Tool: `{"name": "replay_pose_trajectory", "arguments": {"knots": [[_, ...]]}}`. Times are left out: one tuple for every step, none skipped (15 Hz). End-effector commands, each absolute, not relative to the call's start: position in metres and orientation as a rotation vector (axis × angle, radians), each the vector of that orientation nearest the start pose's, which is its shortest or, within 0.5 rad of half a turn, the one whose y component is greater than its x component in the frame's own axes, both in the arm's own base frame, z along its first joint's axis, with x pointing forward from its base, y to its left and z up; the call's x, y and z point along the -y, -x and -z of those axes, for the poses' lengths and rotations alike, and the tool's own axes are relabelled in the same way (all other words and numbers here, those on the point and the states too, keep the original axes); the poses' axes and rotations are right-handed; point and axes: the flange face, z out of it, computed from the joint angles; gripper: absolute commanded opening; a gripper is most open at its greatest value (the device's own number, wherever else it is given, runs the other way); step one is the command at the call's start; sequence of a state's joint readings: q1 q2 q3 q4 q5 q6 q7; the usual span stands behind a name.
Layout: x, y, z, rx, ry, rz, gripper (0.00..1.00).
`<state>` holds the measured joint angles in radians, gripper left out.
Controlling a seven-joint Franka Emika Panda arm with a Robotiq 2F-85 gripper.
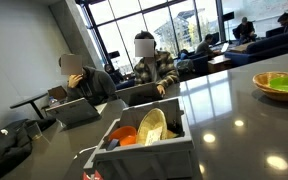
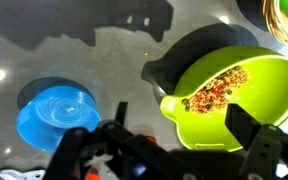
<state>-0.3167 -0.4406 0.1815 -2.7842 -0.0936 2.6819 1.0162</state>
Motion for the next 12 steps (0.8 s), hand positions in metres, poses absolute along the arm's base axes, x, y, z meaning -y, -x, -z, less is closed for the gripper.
{"name": "replay_pose_trajectory", "arguments": {"knots": [[0.055, -0.395, -0.368, -1.626, 2.527, 0.590, 1.00], [0.054, -0.397, -0.368, -1.623, 2.504, 0.599, 1.00], [0.054, -0.399, -0.367, -1.621, 2.480, 0.609, 1.00], [0.053, -0.401, -0.365, -1.622, 2.459, 0.611, 1.00], [0.053, -0.403, -0.362, -1.622, 2.430, 0.613, 1.00], [0.053, -0.405, -0.360, -1.625, 2.400, 0.614, 1.00], [0.054, -0.407, -0.356, -1.629, 2.359, 0.618, 1.00], [0.055, -0.410, -0.353, -1.623, 2.320, 0.635, 1.00], [0.054, -0.412, -0.350, -1.621, 2.284, 0.645, 1.00], [0.054, -0.414, -0.347, -1.629, 2.241, 0.652, 1.00], [0.054, -0.414, -0.344, -1.637, 2.207, 0.657, 1.00], [0.054, -0.414, -0.342, -1.643, 2.178, 0.656, 1.00]]}}
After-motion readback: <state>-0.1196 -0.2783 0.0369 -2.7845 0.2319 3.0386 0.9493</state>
